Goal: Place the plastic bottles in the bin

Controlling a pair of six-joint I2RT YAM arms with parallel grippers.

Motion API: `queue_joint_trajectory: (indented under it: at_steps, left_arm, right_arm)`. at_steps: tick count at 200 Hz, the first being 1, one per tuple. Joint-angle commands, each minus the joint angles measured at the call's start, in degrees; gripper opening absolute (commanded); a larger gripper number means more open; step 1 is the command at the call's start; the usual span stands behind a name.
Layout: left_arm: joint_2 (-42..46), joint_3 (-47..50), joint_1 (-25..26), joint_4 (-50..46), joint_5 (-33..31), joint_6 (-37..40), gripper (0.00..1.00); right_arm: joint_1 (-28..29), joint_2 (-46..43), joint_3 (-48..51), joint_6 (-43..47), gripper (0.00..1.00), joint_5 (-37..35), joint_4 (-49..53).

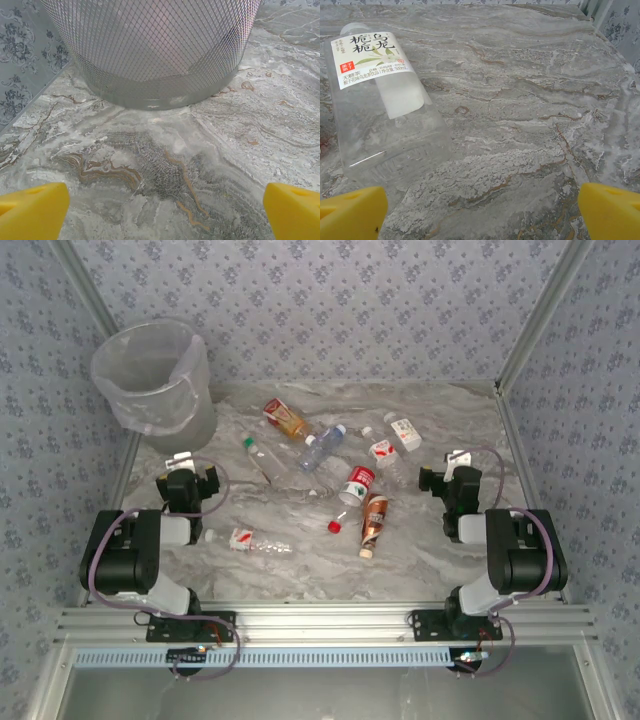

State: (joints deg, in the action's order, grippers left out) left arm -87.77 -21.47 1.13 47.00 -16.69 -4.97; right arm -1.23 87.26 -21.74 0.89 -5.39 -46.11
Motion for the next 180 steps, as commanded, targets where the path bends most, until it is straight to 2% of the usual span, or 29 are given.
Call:
queue_joint_trajectory:
  at_steps: [1,164,180]
  left_arm:
    - [0.12,-0.67,0.04,2.30,-0.10,0.45,0.99]
    - [0.09,-0.59,0.04,2.45,-0.10,0.49,0.99]
    - [1.53,-1.48,0.17,0.07,4.04,2.36,1.00]
  right_arm:
    - [0.09,-0.10,-0.13,-0.57,1.00,-0.94,-1.09]
    - [0.13,-0.25,0.03,-0.54,1.00,-0.89,-1.35]
    - [0.10,-0.32,0.27,-0.53,1.00,-0.94,-1.60]
